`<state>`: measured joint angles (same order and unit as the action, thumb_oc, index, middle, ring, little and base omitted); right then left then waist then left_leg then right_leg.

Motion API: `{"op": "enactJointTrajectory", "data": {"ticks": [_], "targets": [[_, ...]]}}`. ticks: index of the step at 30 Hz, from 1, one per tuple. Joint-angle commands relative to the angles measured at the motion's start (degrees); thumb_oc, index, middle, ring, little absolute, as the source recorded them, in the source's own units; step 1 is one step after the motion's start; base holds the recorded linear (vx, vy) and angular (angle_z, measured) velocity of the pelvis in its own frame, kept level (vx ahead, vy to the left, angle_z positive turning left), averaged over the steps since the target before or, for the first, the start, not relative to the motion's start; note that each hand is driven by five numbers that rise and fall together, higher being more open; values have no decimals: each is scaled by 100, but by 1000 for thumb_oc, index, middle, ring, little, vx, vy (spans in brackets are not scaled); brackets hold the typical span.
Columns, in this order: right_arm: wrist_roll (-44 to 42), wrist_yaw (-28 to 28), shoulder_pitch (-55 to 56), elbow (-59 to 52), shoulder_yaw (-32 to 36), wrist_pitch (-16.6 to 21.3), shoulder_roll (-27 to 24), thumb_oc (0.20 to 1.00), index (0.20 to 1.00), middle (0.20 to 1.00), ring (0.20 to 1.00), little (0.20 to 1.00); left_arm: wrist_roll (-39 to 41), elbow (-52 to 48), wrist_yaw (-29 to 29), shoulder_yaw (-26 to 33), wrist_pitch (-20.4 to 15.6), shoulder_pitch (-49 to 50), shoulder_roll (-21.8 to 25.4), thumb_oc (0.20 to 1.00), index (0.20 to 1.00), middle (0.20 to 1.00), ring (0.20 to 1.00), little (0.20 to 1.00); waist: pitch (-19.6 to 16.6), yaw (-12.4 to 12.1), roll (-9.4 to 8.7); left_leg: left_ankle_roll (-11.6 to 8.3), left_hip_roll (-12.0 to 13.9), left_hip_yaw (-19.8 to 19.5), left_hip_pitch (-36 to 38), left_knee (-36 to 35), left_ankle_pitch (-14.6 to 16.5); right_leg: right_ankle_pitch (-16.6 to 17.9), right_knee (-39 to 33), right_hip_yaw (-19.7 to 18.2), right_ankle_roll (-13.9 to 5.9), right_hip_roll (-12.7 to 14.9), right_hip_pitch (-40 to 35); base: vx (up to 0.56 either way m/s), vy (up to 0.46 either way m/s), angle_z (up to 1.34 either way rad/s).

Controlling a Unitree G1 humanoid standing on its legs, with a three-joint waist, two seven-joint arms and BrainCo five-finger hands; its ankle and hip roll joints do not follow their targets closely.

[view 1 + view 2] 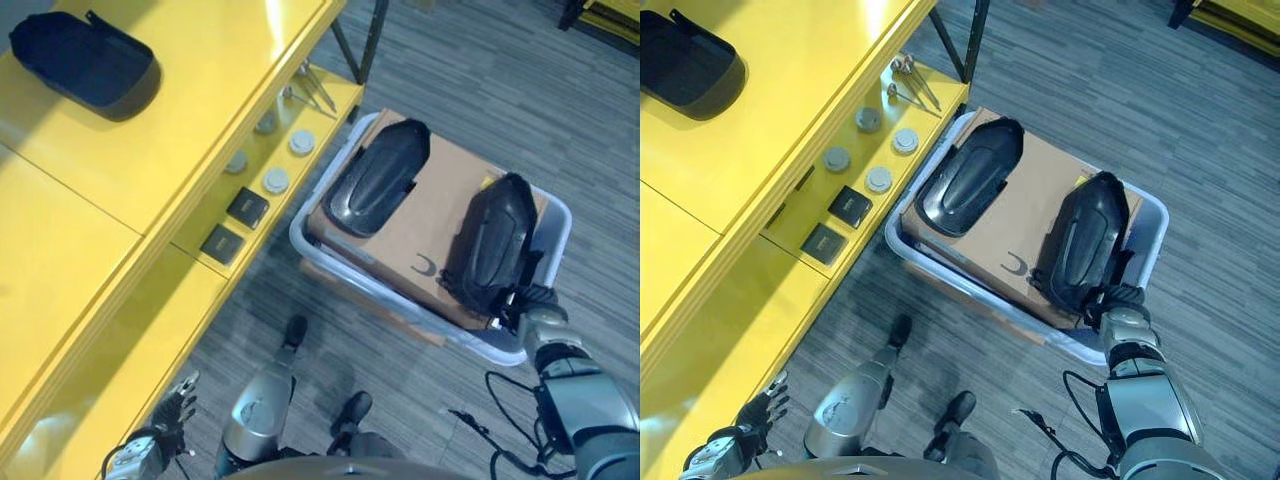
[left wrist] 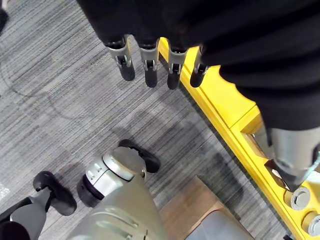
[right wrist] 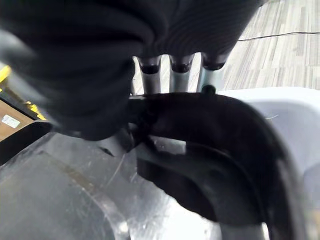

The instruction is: Move parts from the plastic box to the shelf.

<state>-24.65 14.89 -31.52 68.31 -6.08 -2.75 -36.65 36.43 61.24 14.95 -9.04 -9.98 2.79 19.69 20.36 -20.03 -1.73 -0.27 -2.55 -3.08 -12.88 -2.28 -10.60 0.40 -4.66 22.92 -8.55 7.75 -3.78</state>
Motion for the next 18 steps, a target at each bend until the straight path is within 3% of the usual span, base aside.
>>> {"op": "enactJointTrajectory", "data": {"ticks": [1,8,10,15,18], "targets": [[-120,-233,428,-144,-423,83,54,200,200,200,200,200,116,12,139,-122,-157,96,27,1000,1000,1000,1000,1000,-477,-108,66,-151,58,-333,25,472,1053,178,317,-64,-138,160,739,82,-32,-1],[-154,-90,787,-335,-341,498,240,200,200,200,200,200,421,-478,587,-78,-85,103,-37,1000,1000,1000,1000,1000,-941,-92,-26,-189,168,-230,469,353,1111,157,221,-84,-140,142,365,75,-20,-1],[-188,-6,882,-668,-312,477,253,200,200,200,200,200,537,-927,611,-61,127,103,-46,1000,1000,1000,1000,1000,-1055,-65,-50,-200,198,-198,591,328,1125,165,205,-116,-142,147,284,72,2,-2],[-128,358,1400,-2595,-237,341,324,200,200,200,200,200,960,-3254,235,-158,1084,33,99,1000,1000,1000,1000,1000,-1424,193,-61,-194,324,62,1075,210,1164,178,169,-356,-112,135,21,58,30,-13],[-42,348,1426,-3128,-251,344,394,200,200,200,200,200,1200,-3732,71,-190,1386,-256,113,1000,1000,1000,1000,1000,-1548,364,-10,-188,361,235,1249,174,1173,153,182,-504,-101,116,-55,25,63,-25]]}}
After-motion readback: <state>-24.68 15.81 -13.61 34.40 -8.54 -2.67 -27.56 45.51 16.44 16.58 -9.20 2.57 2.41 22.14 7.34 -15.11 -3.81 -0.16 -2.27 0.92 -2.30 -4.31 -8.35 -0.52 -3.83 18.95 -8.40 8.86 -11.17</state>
